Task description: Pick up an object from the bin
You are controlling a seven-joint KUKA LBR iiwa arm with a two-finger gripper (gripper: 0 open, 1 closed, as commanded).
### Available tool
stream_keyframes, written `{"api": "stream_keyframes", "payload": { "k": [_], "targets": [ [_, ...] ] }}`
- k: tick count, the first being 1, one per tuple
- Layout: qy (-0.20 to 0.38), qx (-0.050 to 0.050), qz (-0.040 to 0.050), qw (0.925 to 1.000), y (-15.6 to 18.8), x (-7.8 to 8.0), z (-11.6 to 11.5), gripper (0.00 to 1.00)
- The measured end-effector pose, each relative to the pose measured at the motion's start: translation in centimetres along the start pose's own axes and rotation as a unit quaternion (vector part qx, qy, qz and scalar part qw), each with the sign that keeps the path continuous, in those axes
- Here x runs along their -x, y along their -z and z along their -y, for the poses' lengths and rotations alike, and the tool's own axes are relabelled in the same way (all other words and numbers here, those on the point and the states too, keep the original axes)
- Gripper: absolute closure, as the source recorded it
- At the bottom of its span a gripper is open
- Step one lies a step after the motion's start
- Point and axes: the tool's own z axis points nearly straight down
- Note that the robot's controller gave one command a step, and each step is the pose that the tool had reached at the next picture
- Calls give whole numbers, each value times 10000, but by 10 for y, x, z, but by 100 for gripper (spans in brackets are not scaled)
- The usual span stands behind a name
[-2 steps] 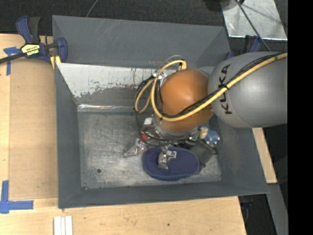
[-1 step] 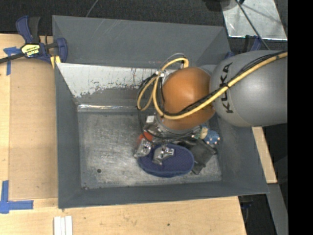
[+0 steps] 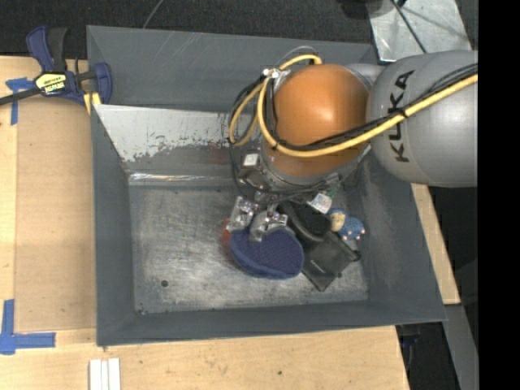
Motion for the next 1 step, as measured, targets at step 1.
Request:
{"api": "stream_keyframes", "payload": {
  "k": [1],
  "targets": [
    [18,-10,-2,10000,99,-7,-1,100]
  ]
}}
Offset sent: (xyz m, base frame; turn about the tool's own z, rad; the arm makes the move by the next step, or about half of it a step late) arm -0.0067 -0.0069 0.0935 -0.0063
